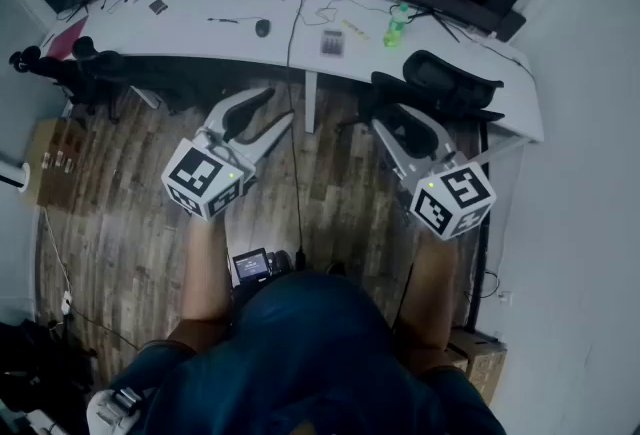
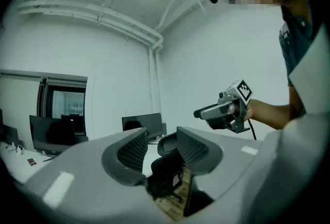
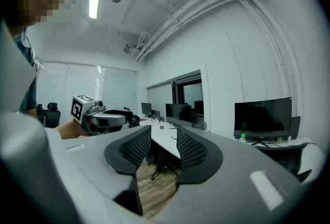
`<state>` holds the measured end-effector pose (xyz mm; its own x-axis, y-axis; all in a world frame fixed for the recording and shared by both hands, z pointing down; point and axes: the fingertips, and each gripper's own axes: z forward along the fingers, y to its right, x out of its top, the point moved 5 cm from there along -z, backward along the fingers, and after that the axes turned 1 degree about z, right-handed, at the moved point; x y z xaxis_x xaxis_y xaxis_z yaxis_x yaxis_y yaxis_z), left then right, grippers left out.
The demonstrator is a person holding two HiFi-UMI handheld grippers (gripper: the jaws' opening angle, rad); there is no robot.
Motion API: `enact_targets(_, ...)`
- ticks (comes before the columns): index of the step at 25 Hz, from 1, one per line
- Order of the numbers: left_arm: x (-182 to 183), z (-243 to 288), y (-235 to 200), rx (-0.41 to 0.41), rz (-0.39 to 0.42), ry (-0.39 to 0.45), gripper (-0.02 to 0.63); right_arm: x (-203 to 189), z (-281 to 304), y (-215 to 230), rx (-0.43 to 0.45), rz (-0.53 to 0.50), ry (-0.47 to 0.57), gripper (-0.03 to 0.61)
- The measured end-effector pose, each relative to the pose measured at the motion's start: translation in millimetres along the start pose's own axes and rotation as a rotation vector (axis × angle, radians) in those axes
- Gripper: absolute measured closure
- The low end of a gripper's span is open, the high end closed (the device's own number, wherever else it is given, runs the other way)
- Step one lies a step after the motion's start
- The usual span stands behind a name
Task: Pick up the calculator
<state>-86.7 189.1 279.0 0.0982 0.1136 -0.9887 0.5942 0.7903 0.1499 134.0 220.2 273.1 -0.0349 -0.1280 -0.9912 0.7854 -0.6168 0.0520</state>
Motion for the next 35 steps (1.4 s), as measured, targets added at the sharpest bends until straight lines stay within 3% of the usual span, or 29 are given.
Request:
enact_targets(24,-20,-32,-72,-0.065,-0.027,0.042,0.437,4,65,-48,-0.039,0.044,-0.001,0.42)
enact_targets(30,-32,-20,-81,-0.06,-0.043,0.024,0.437,3,82,-32,-0.019,0.057,-0.001,0.42)
enact_targets(35,-39,-7,-98,-0.01,-0.039,-0.003,0.437,0,107,-9,0.038,0.076,0.013,0.42)
